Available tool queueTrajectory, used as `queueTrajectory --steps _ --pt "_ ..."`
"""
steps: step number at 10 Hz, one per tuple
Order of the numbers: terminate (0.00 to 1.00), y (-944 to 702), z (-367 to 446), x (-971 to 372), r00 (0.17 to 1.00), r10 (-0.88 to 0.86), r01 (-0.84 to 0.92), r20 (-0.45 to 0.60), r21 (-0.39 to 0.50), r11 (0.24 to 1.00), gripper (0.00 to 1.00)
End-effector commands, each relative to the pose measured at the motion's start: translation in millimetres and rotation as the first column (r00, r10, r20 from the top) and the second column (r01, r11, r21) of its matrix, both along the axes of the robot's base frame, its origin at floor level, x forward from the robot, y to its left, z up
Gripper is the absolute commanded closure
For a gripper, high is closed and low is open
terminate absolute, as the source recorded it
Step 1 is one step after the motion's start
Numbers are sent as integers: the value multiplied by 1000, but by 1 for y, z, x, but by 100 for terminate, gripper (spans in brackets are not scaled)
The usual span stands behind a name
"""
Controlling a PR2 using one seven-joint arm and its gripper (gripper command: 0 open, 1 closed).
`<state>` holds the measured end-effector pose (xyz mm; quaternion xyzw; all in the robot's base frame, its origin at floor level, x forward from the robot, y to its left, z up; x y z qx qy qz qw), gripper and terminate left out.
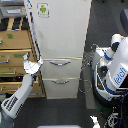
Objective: Opening the fridge
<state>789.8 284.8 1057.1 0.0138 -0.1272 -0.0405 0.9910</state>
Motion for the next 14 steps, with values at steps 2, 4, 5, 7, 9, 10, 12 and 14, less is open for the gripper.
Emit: queueTrajectory --steps 2,4,5,7,9,10,12,14 --pt "0 5 23 68 996 87 -87 -17 -29 996 0" --pt "0 9 22 79 994 106 -107 -23 -32 994 0" --pt "0 10 23 86 994 108 -109 -20 -29 994 0" --pt "0 5 28 100 995 102 -102 -6 -28 994 0" --pt "0 3 28 114 995 103 -103 -12 -21 994 0" --pt "0 2 30 119 995 104 -104 -8 -17 994 0" --pt "0 4 33 127 994 111 -111 -2 -8 994 0" --pt "0 0 30 139 995 104 -104 -3 0 995 0"
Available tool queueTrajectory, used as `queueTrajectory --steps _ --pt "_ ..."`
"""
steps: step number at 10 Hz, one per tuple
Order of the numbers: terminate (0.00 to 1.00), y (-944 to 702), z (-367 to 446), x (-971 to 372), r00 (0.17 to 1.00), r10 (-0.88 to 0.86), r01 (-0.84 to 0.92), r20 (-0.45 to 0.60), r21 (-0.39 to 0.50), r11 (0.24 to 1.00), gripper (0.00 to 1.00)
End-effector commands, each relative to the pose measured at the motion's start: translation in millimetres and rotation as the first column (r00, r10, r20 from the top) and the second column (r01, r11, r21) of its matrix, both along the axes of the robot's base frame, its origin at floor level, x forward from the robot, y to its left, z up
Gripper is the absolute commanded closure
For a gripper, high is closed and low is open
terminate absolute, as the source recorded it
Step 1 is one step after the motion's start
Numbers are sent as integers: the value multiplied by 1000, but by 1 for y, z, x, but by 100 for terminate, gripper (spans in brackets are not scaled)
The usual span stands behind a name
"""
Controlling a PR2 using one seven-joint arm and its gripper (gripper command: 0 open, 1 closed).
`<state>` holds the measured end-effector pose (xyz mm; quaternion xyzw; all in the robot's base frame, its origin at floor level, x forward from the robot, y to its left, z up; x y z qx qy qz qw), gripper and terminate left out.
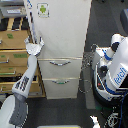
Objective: Opening the fridge
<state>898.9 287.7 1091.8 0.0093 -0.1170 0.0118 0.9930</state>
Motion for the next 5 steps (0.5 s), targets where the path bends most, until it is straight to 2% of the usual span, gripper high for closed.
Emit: queueTrajectory --steps 1,2,3,5 --pt "0 -3 -7 33 1000 1 -2 11 23 1000 0" --pt "0 -2 -11 37 1000 -5 5 4 17 1000 0" --pt "0 -6 -16 39 999 -39 38 -9 -50 998 100" --pt "0 -6 -13 40 999 -42 42 4 -63 997 100"
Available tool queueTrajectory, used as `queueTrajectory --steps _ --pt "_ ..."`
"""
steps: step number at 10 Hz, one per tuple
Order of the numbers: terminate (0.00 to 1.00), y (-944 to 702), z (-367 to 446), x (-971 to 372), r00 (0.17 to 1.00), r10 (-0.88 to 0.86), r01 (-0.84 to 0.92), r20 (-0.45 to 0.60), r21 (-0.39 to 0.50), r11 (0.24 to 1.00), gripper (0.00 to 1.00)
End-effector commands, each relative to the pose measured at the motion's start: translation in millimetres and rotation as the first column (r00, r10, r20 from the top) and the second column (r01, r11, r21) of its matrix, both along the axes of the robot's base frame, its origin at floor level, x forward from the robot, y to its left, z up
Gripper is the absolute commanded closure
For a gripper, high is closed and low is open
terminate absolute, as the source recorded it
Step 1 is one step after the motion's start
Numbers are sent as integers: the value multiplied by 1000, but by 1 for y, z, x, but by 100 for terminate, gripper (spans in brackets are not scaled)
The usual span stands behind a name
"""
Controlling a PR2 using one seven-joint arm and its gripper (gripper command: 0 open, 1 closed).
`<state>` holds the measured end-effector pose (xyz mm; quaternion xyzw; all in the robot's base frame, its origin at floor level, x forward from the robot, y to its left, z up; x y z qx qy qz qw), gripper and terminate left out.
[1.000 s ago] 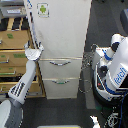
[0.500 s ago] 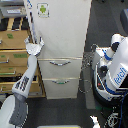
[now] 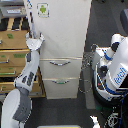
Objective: Opening the fridge
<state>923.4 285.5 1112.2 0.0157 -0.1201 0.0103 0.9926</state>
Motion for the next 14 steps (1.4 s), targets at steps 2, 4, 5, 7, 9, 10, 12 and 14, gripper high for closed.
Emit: queueTrajectory --steps 2,4,5,7,9,10,12,14 --pt "0 -6 -37 13 999 -48 48 -6 -73 996 100" --pt "0 -6 -37 11 999 -52 51 -10 -78 996 100" --pt "0 -6 -37 10 999 -52 51 -11 -79 996 100" --pt "0 -8 -41 9 998 -54 53 -16 -79 995 100" --pt "0 -9 -43 9 998 -56 54 -18 -82 995 100" --pt "0 -9 -47 8 998 -57 55 -23 -81 995 100" --pt "0 -7 -51 6 998 -56 53 -29 -80 995 100" --pt "0 -4 -50 2 998 -57 55 -31 -82 995 100"
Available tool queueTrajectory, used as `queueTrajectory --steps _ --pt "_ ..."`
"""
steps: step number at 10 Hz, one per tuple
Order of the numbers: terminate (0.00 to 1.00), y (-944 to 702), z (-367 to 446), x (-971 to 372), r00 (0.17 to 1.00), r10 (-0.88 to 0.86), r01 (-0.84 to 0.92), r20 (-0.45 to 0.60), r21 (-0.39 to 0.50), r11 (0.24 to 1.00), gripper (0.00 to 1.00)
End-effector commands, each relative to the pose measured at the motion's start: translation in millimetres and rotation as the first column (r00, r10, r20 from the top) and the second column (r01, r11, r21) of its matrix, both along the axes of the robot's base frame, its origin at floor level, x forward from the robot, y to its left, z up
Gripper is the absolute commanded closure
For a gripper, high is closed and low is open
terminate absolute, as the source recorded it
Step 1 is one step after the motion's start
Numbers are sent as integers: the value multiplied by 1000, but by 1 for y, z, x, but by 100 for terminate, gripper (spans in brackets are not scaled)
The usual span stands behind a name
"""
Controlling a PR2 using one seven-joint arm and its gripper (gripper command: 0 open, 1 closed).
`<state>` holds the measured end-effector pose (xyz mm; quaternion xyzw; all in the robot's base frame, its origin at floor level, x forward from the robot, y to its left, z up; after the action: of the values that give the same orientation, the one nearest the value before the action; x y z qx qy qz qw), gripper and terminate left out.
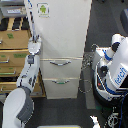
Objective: Opening the fridge
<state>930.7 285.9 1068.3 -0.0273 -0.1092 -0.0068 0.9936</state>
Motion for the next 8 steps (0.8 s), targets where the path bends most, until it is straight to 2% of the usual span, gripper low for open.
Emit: queueTrajectory --steps 1,3,5,8 --pt "0 -6 -10 -10 1000 -18 18 -18 0 1000 100" --pt "0 -18 -6 -36 999 -48 48 -6 -21 999 100" --pt "0 -51 4 -114 989 -149 149 11 -28 988 100" --pt "0 -86 52 -209 963 -258 261 76 -27 965 100"
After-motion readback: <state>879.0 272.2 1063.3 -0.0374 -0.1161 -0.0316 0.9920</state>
